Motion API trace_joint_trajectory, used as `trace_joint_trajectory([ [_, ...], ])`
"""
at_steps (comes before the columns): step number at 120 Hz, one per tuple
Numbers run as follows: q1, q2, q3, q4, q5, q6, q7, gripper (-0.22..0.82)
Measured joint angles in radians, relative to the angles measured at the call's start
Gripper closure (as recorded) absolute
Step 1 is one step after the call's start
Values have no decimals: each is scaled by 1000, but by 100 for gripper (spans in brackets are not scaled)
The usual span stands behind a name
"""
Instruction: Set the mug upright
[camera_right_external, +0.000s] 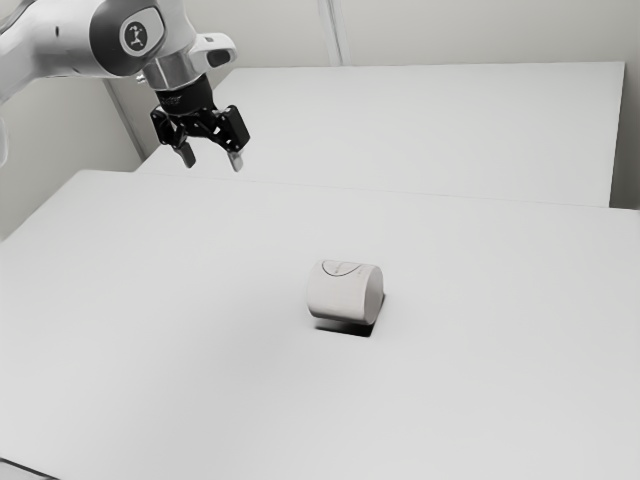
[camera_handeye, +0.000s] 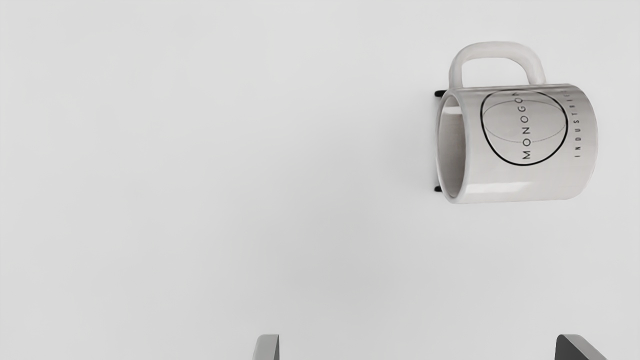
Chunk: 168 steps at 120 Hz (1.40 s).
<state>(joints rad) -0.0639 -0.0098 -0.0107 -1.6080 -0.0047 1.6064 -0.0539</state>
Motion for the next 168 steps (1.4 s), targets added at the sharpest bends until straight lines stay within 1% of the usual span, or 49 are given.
trace_joint_trajectory([
  [24,-2,-7,0,-9,-1,7,-1,0],
  [54,0,-28,0,-108,-65,59,0,0],
  [80,4,-24,1,-216,-151,156,12,0],
  [101,5,-18,1,-325,-231,262,41,0],
  [120,4,10,0,-369,-295,345,78,0],
  [140,0,19,1,-455,-391,436,133,0],
  [168,2,66,3,-498,-578,515,240,0],
])
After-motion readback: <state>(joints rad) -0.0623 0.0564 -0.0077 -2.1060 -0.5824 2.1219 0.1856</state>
